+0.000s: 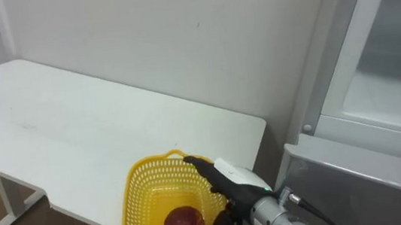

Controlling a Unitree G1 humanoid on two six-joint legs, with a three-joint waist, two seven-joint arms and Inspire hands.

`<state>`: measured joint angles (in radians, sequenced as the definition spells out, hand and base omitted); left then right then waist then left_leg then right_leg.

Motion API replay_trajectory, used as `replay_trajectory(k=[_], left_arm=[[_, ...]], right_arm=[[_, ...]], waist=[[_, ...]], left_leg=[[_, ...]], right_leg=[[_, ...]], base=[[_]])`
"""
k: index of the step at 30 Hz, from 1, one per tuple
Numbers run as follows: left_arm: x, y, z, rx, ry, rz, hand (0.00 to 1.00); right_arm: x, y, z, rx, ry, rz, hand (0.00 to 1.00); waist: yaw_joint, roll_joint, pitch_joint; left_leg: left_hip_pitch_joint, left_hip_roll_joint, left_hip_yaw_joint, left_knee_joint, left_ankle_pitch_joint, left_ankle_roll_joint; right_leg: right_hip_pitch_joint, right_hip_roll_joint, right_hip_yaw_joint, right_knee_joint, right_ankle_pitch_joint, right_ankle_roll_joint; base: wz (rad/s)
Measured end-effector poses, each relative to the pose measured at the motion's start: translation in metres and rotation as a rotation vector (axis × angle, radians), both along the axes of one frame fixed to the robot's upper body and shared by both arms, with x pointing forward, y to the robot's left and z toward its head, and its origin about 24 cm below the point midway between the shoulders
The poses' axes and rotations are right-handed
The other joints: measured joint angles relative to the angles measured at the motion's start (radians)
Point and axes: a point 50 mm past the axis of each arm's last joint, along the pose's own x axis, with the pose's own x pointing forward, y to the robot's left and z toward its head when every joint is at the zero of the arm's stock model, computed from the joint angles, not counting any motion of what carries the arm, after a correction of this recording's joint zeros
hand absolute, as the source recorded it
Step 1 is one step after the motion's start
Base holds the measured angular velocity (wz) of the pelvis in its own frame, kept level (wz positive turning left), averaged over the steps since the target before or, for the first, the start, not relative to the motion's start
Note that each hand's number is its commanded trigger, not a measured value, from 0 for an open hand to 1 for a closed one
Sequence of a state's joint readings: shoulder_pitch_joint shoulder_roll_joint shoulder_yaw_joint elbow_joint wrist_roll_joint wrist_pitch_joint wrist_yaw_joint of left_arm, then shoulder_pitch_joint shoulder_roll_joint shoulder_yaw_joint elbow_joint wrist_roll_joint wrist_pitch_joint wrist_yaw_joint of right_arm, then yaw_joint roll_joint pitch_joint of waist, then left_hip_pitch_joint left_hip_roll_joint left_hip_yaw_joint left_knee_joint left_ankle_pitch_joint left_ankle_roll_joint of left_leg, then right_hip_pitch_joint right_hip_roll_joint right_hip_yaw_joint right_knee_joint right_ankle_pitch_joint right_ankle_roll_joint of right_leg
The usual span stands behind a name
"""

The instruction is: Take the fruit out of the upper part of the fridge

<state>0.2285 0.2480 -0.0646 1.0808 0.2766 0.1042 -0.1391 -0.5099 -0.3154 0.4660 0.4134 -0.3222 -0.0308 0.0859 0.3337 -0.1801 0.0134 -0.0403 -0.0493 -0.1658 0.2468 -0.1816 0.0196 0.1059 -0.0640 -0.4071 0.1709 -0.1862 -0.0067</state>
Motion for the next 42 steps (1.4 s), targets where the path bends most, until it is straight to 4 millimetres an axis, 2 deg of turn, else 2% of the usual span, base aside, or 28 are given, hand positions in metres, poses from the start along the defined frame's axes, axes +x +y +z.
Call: replay_trajectory(k=[8,17,22,23,25,31,33,35,42], left_arm=[[0.000,0.002,0.001,-0.003,0.003,0.002,0.00],[-0.003,0.001,0.000,-0.001,0.013,0.007,0.00],[-0.005,0.002,0.000,0.009,0.023,0.012,0.00],[-0.006,0.002,0.000,0.010,0.025,0.013,0.00],[-0.004,0.002,0.000,0.010,0.020,0.017,0.00],[-0.003,-0.003,-0.001,0.014,0.009,0.031,0.00],[-0.004,-0.004,-0.002,0.009,0.008,0.039,0.00],[-0.005,-0.004,-0.002,0.009,0.006,0.045,0.00],[-0.009,-0.008,-0.003,-0.002,-0.007,0.073,0.00]], right_arm=[[-0.001,0.004,0.009,0.012,-0.032,0.017,0.00],[-0.002,0.009,0.027,0.051,-0.092,0.037,0.00],[-0.002,0.010,0.035,0.078,-0.122,0.032,0.00],[-0.002,0.009,0.035,0.082,-0.127,0.027,0.00],[-0.001,0.008,0.040,0.098,-0.145,0.019,0.00],[-0.006,0.010,0.070,0.228,-0.247,0.025,0.00],[-0.010,0.015,0.078,0.272,-0.277,0.043,0.00],[-0.011,0.015,0.084,0.298,-0.301,0.042,0.00],[-0.019,0.006,0.113,0.415,-0.429,0.025,0.00]], waist=[[-0.011,-0.015,0.0071],[-0.026,-0.002,0.0139],[-0.029,0.005,0.0107],[-0.031,0.008,0.0070],[-0.032,0.011,0.0063],[-0.046,0.038,0.0061],[-0.055,0.051,0.0009],[-0.058,0.055,-0.0018],[-0.066,0.061,-0.0018]], left_leg=[[-0.001,0.000,-0.002,-0.005,0.000,0.000],[0.001,0.000,0.003,-0.007,0.000,0.000],[0.014,0.000,0.004,-0.007,0.000,0.000],[0.017,0.001,0.004,-0.008,0.000,0.000],[0.018,0.001,0.004,-0.005,0.000,0.001],[0.016,0.004,0.028,0.003,-0.004,0.004],[0.018,0.004,0.034,0.002,-0.004,0.004],[0.021,0.004,0.040,0.001,-0.004,0.005],[0.033,0.006,0.052,-0.004,-0.005,0.006]], right_leg=[[-0.003,0.001,0.007,-0.002,0.000,0.001],[-0.011,0.001,0.008,-0.002,0.000,0.001],[0.000,0.001,0.008,-0.002,0.000,0.001],[0.003,0.000,0.008,-0.001,0.000,0.001],[0.006,0.000,0.015,-0.001,0.000,0.001],[0.000,0.000,0.042,0.000,0.000,0.001],[0.000,-0.001,0.049,0.003,0.000,0.002],[0.000,-0.001,0.051,0.007,0.000,0.002],[0.002,-0.001,0.066,0.015,0.001,0.002]], base=[[0.00],[-0.02],[0.00],[0.03],[0.00],[-0.11],[-0.09],[-0.10],[-0.06]])
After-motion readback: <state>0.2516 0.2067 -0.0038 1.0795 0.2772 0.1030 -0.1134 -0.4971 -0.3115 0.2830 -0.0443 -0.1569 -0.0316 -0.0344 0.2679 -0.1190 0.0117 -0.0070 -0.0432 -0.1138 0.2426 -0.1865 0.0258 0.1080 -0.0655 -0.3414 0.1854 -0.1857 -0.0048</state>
